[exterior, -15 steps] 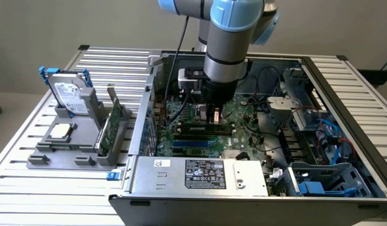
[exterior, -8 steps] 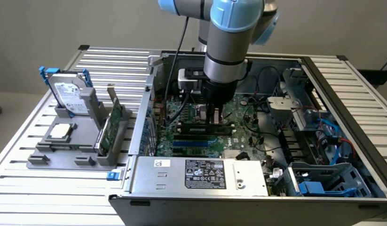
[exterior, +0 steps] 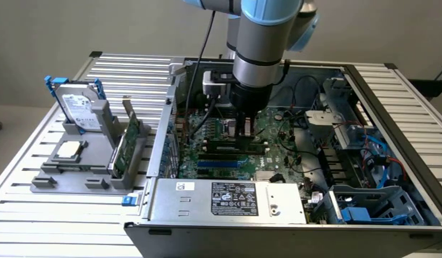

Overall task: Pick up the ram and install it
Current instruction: 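Insert the ram into the slot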

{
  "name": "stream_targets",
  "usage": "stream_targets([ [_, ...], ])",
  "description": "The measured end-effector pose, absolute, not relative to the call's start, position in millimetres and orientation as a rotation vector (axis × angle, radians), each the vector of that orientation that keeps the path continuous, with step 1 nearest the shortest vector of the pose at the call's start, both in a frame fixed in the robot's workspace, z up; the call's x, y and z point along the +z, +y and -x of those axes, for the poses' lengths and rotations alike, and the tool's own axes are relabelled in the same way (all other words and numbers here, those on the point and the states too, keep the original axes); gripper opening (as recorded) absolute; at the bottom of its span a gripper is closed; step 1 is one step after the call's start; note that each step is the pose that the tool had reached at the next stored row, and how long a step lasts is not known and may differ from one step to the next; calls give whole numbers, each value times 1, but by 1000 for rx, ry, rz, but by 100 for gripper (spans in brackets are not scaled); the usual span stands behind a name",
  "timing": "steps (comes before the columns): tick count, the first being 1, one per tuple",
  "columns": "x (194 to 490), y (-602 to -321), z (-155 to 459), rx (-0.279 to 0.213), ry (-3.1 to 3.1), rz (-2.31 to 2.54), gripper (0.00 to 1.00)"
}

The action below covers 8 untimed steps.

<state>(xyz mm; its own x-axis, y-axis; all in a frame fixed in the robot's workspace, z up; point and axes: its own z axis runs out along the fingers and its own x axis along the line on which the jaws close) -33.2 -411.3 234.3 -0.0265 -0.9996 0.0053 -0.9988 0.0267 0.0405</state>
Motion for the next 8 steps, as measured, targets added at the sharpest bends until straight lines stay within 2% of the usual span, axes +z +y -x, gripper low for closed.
stream_targets([
  [3,242,-412,33,-45,-2229,-2162,37],
  [5,246,-412,33,-50,-2230,-2156,25],
  [6,247,-413,33,-53,-2230,-2153,25],
  [8,248,-414,33,-58,-2232,-2147,13],
])
